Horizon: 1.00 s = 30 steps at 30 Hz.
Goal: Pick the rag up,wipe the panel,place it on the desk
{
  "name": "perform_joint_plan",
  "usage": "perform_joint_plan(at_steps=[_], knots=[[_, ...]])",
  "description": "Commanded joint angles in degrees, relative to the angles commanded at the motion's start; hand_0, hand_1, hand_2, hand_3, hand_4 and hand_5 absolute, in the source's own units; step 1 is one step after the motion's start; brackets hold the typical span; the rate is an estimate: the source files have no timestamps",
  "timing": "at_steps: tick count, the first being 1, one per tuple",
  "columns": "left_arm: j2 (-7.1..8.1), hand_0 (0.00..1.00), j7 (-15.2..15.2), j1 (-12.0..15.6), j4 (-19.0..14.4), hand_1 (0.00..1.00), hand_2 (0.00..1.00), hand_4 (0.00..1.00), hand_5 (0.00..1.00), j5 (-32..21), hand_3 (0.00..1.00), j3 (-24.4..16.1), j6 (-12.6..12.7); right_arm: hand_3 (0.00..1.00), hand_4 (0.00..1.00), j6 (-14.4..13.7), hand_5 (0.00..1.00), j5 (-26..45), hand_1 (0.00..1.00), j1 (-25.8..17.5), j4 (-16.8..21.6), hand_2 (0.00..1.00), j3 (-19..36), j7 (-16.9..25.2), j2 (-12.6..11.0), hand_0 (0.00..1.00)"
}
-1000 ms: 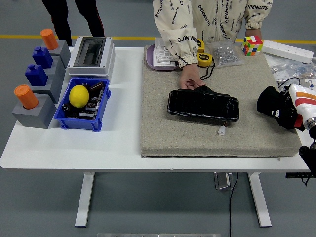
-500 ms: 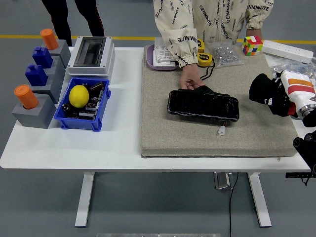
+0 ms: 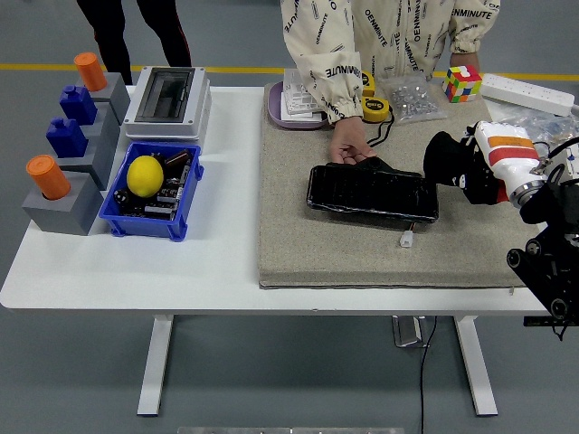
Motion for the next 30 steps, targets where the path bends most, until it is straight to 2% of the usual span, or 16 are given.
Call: perform_joint_plan(at_steps=[9,21,30], knots=[[0.08,0.652,-0.1,0.2,0.0,0.696,0.741,0.598,0.473,0.0,0.566,0.1,0.0,0.386,0.988,-0.1,0.069,-0.3,0.369,-1.5,0.7,0.396,0.4,-0.7,1.7,0.307],[0.29,0.652,0.0,0.4,0.0,0.696,0.741,0.597,0.474,0.2,0.566,0.4,0.0,0.385,0.984,-0.1,0.065,0.0,0.368,-1.1,1.9,0.396,-1.2,-0.9,3.3,0.307],[0.35,0.652,0.0,0.4,0.0,0.696,0.741,0.597,0.473,0.0,0.566,0.8,-0.1,0.385,0.982,-0.3,0.059,0.2,0.367,-0.3,2.2,0.395,-2.6,-1.1,6.2,0.309]])
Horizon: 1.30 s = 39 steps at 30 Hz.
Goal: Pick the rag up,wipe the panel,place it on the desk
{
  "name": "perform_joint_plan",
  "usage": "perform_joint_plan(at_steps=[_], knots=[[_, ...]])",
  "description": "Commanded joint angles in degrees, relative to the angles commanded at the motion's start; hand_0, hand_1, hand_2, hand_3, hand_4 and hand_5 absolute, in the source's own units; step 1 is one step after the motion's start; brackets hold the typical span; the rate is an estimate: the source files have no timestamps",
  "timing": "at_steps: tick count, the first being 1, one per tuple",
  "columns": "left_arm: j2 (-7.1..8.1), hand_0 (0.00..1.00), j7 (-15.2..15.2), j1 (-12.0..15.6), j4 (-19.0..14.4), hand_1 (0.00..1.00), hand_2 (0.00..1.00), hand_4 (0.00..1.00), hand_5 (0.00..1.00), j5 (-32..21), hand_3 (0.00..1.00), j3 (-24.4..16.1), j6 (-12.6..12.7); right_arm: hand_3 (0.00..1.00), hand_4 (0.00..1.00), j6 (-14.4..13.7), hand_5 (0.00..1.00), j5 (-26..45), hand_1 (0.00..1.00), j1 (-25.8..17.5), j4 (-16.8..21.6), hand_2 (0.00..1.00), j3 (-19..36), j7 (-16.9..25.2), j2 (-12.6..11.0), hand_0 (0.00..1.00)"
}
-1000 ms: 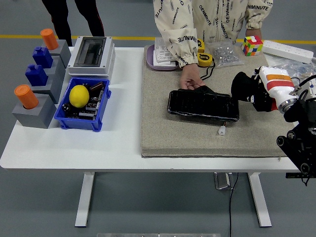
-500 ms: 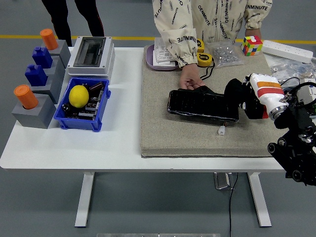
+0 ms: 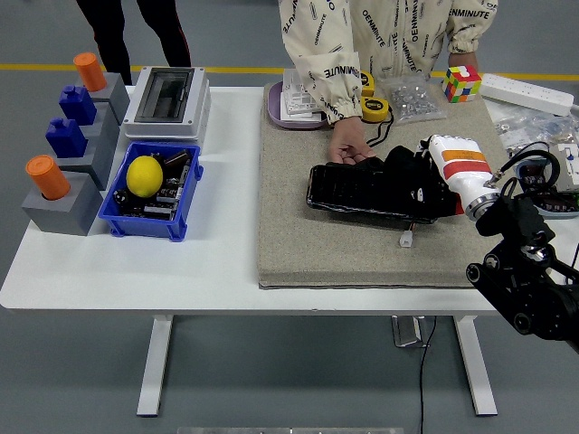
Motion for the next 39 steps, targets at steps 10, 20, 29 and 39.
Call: perform_joint_plan(at_steps=[10,20,29,39], knots=[[0.05,0.652,0.0,-0.2,0.0,0.695,0.741,0.597,0.473,0.0,0.566,0.0,0.0,0.385,0.980,-0.1,0.059,0.2,0.366,2.7,0.2,0.395,-3.2,-0.1,3.8,0.308],[0.14,0.648,0.1,-0.4,0.0,0.696,0.741,0.598,0.475,0.0,0.566,-0.1,0.0,0.383,0.977,0.1,0.051,1.3,0.366,5.3,1.2,0.394,-9.3,-0.2,5.9,0.309],[0.15,0.648,0.1,-0.4,0.0,0.695,0.741,0.597,0.473,0.1,0.566,-0.1,0.0,0.383,0.977,0.2,0.049,2.4,0.365,6.4,3.3,0.394,-14.9,-0.4,7.2,0.310],[0.02,0.650,0.1,-0.6,0.0,0.696,0.741,0.598,0.475,0.0,0.566,-0.1,0.1,0.384,0.976,0.2,0.044,2.6,0.365,6.2,1.1,0.394,-15.3,-0.1,7.4,0.309]])
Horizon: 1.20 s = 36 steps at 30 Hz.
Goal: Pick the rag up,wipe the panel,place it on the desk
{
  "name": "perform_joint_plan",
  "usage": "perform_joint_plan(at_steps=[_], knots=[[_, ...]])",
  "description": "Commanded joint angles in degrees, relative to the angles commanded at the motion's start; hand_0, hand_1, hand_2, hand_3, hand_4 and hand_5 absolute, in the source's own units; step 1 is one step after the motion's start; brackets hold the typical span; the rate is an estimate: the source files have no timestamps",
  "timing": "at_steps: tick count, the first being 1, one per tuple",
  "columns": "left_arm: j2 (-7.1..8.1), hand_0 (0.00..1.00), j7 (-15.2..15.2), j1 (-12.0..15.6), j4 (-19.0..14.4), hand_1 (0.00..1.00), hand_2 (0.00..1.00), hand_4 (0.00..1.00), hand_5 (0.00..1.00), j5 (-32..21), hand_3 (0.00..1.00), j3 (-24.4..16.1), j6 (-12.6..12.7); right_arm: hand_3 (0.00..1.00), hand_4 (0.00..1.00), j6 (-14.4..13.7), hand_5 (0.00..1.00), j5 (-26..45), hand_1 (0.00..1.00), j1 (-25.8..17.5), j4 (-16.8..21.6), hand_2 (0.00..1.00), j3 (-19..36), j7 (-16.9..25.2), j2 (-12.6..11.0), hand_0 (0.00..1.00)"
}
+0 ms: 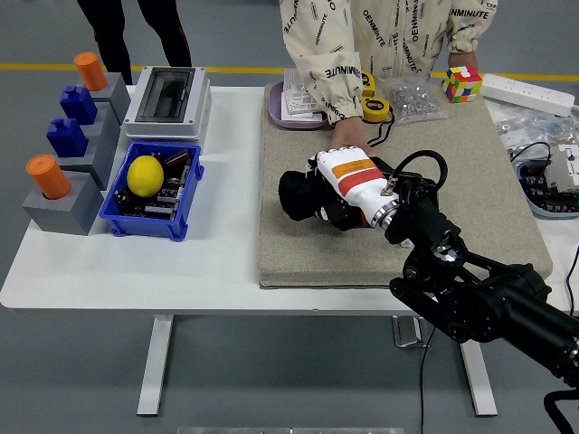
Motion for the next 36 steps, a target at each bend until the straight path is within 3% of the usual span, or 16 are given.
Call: perform_joint_plan(at_steps=[12,36], knots=[[-0.04,0.646,-0.2,0.0,0.0,0.696,0.741,0.597,0.475,-0.3,0.566,0.4,0.0,0.383,0.975,0.1,0.043,-0.6,0.365,-1.5,-3.0,0.394,4.1,0.4,-2.7,0.309],[-0.22,0.651,-0.1,0.2,0.0,0.696,0.741,0.597,0.473,-0.1,0.566,-0.3,0.0,0.385,0.976,0.4,0.043,-2.3,0.367,-5.4,-5.8,0.395,14.3,0.5,-10.8,0.309]])
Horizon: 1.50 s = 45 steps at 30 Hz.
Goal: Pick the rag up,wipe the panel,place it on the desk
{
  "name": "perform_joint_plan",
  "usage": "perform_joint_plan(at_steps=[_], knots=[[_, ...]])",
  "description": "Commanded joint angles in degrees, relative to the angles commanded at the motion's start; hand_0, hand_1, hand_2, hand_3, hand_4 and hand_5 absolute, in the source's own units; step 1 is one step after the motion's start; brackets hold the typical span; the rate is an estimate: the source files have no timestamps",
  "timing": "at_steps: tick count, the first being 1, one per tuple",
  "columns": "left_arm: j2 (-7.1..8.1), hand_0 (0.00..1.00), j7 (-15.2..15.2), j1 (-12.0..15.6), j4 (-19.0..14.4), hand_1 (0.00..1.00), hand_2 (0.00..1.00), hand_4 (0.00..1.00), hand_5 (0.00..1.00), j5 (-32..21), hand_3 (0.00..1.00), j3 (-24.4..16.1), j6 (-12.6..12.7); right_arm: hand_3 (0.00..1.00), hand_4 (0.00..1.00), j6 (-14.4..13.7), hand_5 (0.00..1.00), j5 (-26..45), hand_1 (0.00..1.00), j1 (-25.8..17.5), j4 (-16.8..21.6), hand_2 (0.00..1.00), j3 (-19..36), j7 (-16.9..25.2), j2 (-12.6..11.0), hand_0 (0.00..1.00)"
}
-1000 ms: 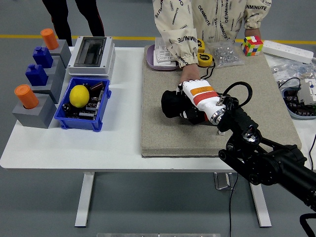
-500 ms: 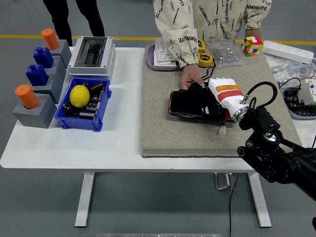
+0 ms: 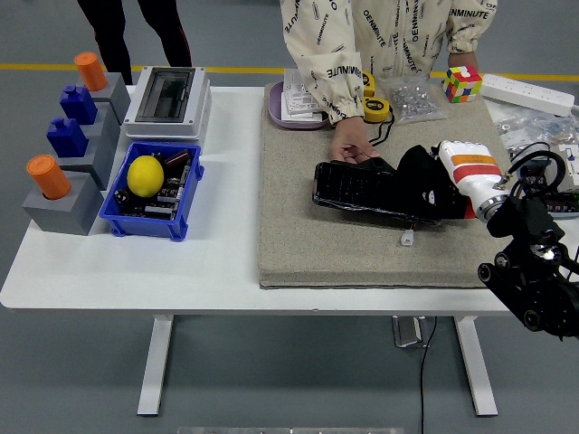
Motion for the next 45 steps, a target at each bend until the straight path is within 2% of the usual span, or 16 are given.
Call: perform_joint_plan(at_steps=[6,15,27,45], knots=[[-0.09,0.652,0.0,0.0,0.0,0.697,0.741,0.598,0.475,0.0,0.566,-0.2,0.0,0.384,0.976,0.0,0.043,-0.3,0.366,-0.5,-0.1,0.395,1.6,0.0,-0.8,0.309],[-0.17,0.651,-0.1,0.0,0.0,0.696,0.741,0.597,0.474,-0.2,0.566,0.0,0.0,0.385,0.977,0.0,0.046,-0.3,0.366,-0.4,0.7,0.395,1.3,-0.1,-0.4,0.308],[-0.08,0.652,0.0,-0.1,0.0,0.696,0.742,0.598,0.474,-0.2,0.565,0.1,0.0,0.385,0.977,-0.2,0.047,-0.1,0.366,0.9,1.3,0.395,-1.0,-0.3,2.8,0.308],[0.05,0.651,0.0,-0.1,0.0,0.696,0.742,0.598,0.474,-0.2,0.565,0.3,0.0,0.385,0.976,-0.2,0.045,1.4,0.366,4.4,4.3,0.395,-10.0,-0.7,8.2,0.309]])
